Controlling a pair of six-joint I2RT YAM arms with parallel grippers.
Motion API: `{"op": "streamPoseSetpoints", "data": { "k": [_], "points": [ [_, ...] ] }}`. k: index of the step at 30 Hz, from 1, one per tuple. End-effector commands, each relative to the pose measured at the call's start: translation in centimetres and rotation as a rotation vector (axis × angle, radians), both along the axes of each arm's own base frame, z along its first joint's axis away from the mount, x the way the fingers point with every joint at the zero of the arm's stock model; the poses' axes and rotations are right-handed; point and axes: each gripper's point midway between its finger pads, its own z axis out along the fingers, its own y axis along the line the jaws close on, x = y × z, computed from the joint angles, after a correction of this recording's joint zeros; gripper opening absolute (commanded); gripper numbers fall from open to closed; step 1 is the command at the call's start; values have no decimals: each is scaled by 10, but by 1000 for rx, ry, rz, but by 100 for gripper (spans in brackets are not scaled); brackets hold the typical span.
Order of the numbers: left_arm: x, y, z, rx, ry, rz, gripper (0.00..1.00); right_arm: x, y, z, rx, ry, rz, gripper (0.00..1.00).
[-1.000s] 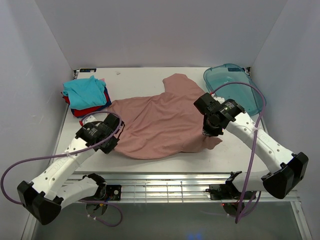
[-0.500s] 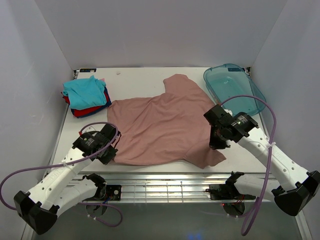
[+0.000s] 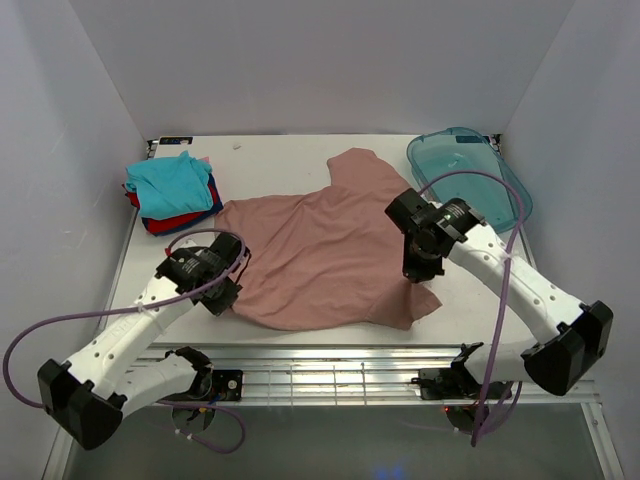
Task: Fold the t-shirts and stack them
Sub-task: Fold the tshirt
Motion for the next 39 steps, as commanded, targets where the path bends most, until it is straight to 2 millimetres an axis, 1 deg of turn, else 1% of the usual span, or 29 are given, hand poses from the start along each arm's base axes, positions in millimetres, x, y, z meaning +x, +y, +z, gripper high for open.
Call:
{"op": "streamPoseSetpoints", "data": {
  "k": [1, 2, 3, 4, 5, 6, 7, 9, 10, 11, 12, 13, 14, 15, 16, 18, 22, 26, 27, 30, 31, 32, 34, 38, 39],
  "points": [
    [38, -11, 15, 14, -96, 10, 0, 35, -4, 9, -84, -65, 7, 8],
    [44, -13, 8, 51, -65, -16, 0, 43, -3, 12, -85, -78, 7, 8],
    [51, -14, 6, 64, -63, -22, 0, 49, -4, 11, -90, -82, 5, 8],
    [62, -19, 9, 55, -88, -31, 0, 60, -5, 8, -92, -82, -8, 8],
    [66, -20, 3, 71, -73, -40, 0, 66, -5, 8, -93, -85, 2, 8],
    [70, -19, 3, 78, -75, -54, 0, 71, -7, 6, -93, -85, -1, 8],
    [76, -20, -1, 80, -79, -59, 0, 81, -9, 4, -94, -85, -2, 8],
    [83, -14, -5, 91, -77, -63, 0, 92, -16, 2, -99, -85, -18, 8],
    [86, -12, -7, 93, -78, -64, 0, 97, -17, -4, -108, -69, -16, 8],
    [85, -9, -12, 99, -67, -69, 0, 102, -19, -6, -108, -65, -17, 8],
    [90, -5, -15, 99, -67, -56, 0, 109, -24, -7, -114, -64, -17, 8],
    [90, -3, -17, 103, -61, -68, 0, 114, -26, -13, -124, -46, -15, 8],
    [90, 0, -20, 108, -54, -66, 0, 119, -28, -15, -123, -45, -17, 8],
    [93, 4, -21, 109, -54, -52, 0, 126, -33, -14, -125, -47, -21, 8],
    [93, 6, -21, 112, -53, -56, 0, 131, -34, -21, -128, -25, -18, 8],
    [96, 10, -23, 110, -54, -43, 0, 140, -41, -25, -128, -13, -28, 8],
    [98, 18, -29, 103, -35, -32, 0, 158, -46, -39, -153, 33, -5, 8],
    [98, 26, -33, 100, -25, -17, 0, 169, -50, -50, -166, 69, 6, 8],
    [99, 31, -35, 100, -21, -1, 0, 171, -52, -55, -169, 85, 4, 8],
    [100, 42, -39, 102, -10, 26, 0, 177, -55, -60, -182, 97, 6, 8],
    [100, 44, -40, 103, -5, 32, 0, 176, -56, -65, -191, 117, 9, 8],
    [100, 47, -42, 104, 0, 37, 0, 178, -57, -66, -196, 120, 13, 8],
    [103, 52, -42, 100, -4, 50, 0, 178, -59, -72, -207, 137, 13, 8],
    [112, 58, -43, 85, -3, 65, 0, 182, -62, -77, -224, 149, 15, 8],
    [115, 58, -47, 81, 5, 63, 0, 183, -62, -79, -225, 154, 20, 8]
  ]
}}
